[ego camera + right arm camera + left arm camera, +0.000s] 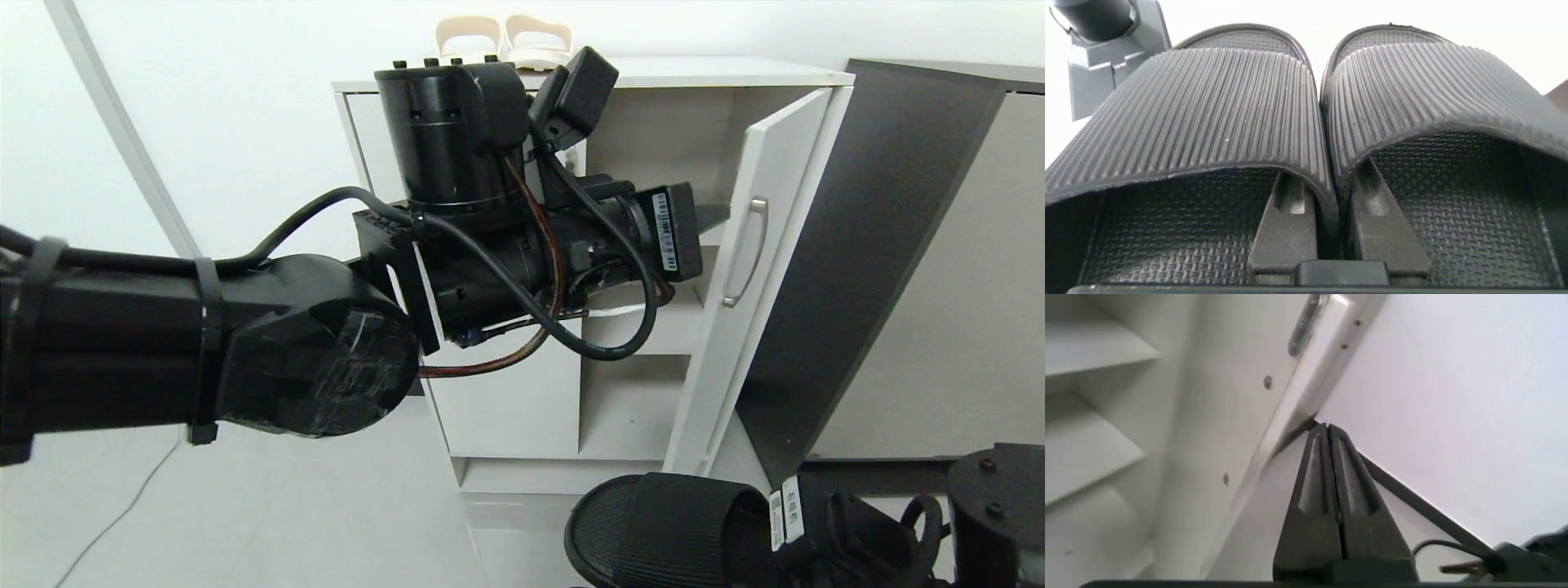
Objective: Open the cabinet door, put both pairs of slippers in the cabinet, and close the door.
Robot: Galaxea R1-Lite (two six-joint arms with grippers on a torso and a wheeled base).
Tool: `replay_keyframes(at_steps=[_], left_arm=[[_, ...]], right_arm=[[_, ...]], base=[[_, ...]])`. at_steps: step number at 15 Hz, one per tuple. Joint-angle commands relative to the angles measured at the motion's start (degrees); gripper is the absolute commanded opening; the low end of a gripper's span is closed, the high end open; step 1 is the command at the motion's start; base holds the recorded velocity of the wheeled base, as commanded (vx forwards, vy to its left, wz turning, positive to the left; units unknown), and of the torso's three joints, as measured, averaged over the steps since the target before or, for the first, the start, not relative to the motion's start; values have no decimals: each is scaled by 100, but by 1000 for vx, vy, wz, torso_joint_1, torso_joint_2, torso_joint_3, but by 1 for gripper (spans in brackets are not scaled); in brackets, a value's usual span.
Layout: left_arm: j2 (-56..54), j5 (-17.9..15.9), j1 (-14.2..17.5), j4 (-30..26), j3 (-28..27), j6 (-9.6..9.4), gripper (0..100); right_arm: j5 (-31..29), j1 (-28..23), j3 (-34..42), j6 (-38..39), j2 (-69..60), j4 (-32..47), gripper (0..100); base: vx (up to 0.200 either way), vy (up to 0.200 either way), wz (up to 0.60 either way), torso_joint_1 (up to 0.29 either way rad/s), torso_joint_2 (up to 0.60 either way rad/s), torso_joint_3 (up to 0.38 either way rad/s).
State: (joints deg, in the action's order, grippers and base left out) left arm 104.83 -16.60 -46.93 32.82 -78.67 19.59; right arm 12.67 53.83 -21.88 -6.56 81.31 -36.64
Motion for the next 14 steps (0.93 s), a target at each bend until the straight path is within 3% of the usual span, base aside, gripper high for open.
replay_keyframes(at_steps=[1, 4, 6, 9, 10, 12, 13, 14], left_arm=[[-85, 8, -44, 58, 71, 1, 0], [-147, 43, 237, 304, 299, -8, 0], [-393, 254, 615, 304, 580, -34, 0], [-1430, 500, 1415, 111, 1556, -447, 0], [-1905, 711, 1608, -100, 1829, -465, 0], [-2722, 1520, 1898, -856, 2198, -509, 0], [-3249, 2249, 2004, -1533, 2409, -614, 0], [-3917, 2697, 2057, -1990, 2751, -623, 0]], right_arm=[[8, 4, 26, -3, 16, -44, 0], [-54, -40, -71, 76, 175, -185, 0], [-361, -207, -317, 287, 473, -273, 0], [-1829, -233, -1090, 1130, 1203, -299, 0], [-2172, -294, -1336, 1297, 1370, -299, 0], [-2699, -461, -1679, 1368, 1616, -291, 0], [-3068, -593, -1881, 1377, 1801, -291, 0], [-3499, -646, -2083, 1377, 1932, -291, 0]], base=[[-200, 0, 0, -2, 2, 7], [0, 0, 0, 0, 0, 0], [0, 0, 0, 0, 0, 0], [0, 0, 0, 0, 0, 0], [0, 0, 0, 0, 0, 0], [0, 0, 0, 0, 0, 0], [0, 0, 0, 0, 0, 0], [0, 0, 0, 0, 0, 0]])
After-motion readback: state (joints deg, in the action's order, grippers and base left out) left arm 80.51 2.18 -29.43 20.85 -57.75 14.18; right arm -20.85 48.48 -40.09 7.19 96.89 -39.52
